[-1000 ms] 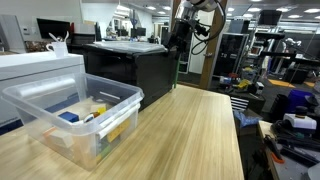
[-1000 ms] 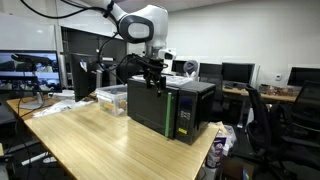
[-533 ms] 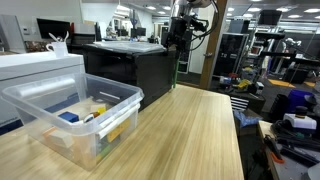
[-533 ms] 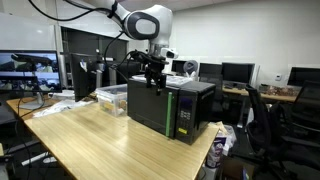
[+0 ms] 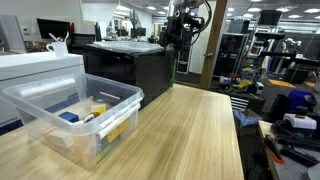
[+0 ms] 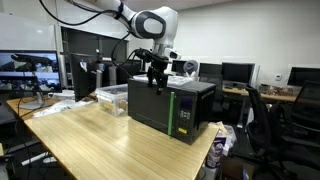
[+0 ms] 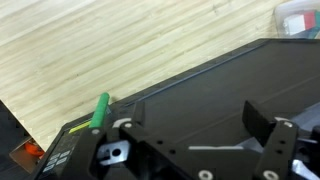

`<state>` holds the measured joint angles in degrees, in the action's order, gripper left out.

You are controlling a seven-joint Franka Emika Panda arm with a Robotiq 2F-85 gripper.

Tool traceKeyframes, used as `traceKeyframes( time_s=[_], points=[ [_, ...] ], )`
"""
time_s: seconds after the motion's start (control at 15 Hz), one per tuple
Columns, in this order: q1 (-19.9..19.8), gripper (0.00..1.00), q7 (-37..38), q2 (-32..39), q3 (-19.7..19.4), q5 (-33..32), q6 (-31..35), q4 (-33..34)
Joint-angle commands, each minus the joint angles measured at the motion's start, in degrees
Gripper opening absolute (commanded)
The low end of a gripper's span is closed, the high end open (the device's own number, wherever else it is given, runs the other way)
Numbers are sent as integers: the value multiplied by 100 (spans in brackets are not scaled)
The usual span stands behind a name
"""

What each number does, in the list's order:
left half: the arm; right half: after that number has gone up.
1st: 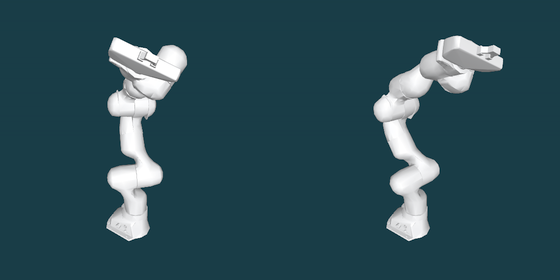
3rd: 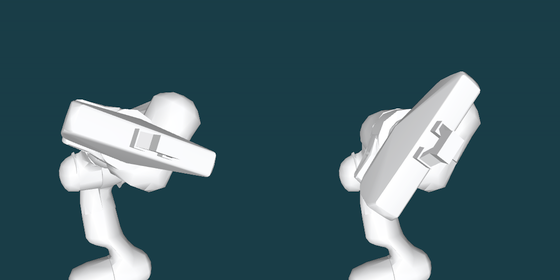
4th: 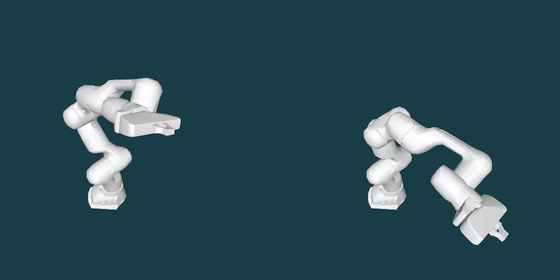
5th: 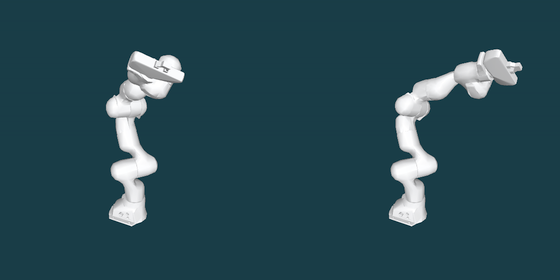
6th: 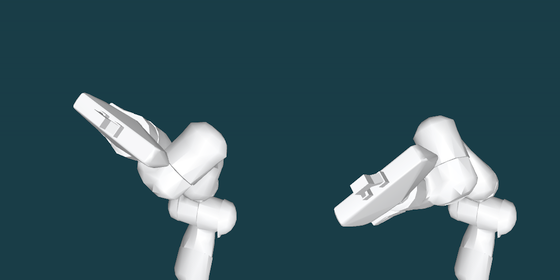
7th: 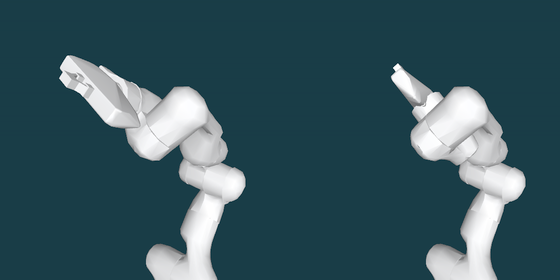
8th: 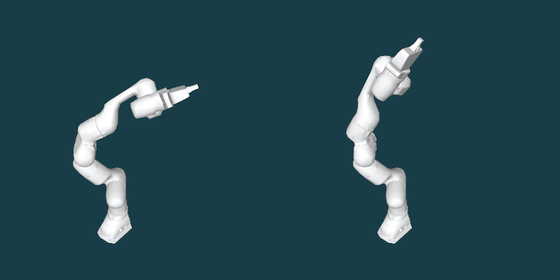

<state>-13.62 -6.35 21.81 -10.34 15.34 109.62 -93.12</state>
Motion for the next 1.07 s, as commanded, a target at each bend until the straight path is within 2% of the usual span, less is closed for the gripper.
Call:
traceKeyframes(
  time_s=[0.0, 0.13, 0.2, 0.33, 0.6, 0.8, 1.0],
  points=[
    [-117, 100, 354, 348, 125, 232, -55, 691],
    [-121, 100, 162, 275, 133, 145, 42, 469],
    [-129, 100, -216, -76, 97, -32, 300, -233],
    [-146, 100, -354, -280, 30, -178, 475, -664],
    [-239, 100, -648, -845, -56, -232, 1352, -1843],
    [-213, 100, -1229, -1894, -22, -142, 2340, -2963],
    [-111, 100, -1609, -2831, -29, 91, 2796, -3573]
  ],
)
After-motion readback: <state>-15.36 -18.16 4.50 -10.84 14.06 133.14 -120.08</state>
